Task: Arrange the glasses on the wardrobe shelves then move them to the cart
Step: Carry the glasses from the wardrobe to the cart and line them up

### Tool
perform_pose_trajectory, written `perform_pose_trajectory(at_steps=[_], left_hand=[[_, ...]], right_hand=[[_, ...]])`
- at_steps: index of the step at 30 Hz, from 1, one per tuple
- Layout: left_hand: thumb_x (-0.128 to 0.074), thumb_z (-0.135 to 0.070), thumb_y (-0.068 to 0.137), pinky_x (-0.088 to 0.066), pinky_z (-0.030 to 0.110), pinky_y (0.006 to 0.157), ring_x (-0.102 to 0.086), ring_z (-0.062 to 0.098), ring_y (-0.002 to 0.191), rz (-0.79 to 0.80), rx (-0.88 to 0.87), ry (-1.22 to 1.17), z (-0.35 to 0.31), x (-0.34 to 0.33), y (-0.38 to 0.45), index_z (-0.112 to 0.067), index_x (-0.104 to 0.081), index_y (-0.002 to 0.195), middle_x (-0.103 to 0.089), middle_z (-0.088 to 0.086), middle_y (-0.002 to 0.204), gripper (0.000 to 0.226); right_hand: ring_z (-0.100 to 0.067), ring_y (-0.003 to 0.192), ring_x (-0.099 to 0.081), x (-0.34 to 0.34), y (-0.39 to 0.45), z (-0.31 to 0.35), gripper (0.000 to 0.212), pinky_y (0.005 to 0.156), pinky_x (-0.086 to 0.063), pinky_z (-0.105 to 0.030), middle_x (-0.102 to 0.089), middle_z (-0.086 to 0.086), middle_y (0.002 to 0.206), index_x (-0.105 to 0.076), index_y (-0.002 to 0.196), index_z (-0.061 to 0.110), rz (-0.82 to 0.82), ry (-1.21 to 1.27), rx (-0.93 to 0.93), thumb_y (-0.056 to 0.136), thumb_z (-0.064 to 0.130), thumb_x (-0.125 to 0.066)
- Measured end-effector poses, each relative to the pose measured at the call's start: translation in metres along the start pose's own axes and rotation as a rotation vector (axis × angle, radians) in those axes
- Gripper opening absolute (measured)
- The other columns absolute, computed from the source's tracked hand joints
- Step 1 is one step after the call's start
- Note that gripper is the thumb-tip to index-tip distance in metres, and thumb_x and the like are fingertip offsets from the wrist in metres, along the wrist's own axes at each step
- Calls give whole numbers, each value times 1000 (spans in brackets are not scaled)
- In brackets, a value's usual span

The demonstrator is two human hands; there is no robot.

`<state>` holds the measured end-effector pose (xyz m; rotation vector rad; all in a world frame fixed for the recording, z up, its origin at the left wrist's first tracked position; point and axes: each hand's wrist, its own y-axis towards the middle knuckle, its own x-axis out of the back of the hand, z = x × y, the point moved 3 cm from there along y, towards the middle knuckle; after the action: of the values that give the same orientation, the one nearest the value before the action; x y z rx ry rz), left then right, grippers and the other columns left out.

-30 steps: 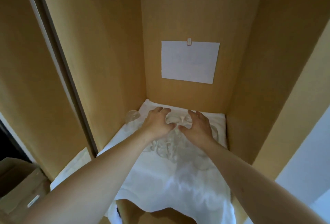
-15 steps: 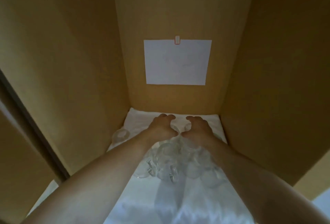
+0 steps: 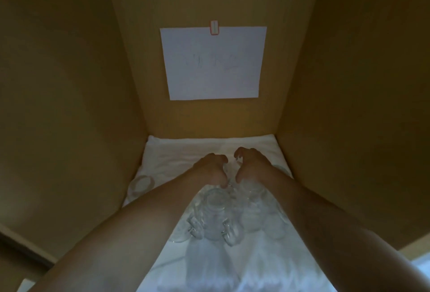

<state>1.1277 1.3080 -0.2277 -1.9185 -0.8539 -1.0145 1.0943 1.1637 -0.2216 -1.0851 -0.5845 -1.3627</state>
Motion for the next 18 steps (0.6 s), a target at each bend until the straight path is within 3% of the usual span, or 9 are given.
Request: perform_pose_trajectory(at_steps=[6,14,18], left_hand=[[-93,-30,63,-54,33,92,-59,24,117,8,-47,57,2,0,5,-28,-51,143,-57,2,132,90],[-97,-27,54,-57,35,87,-64,21,108,-88,-80,77,4,30,-4,-26,-60,131,-65,0,122,85],[-97,-27,55,-51,27,80,-60,21,111,-180,-94,89,5,65,-10,-23,-58,135,-61,1,126,89]], right_hand=[[-28,114,-57,-4,5,-2,78,79,-49,-28,-45,-6,128,-47,136,29,-8,-27,-2,70,20,-87],[-24,125,-54,6,1,6,88,96,-52,-32,-50,-5,140,-49,142,24,-45,19,-2,64,16,-89],[-28,123,-54,32,-4,19,91,95,-53,-34,-47,-10,139,-47,144,19,-144,24,-8,65,18,-92]])
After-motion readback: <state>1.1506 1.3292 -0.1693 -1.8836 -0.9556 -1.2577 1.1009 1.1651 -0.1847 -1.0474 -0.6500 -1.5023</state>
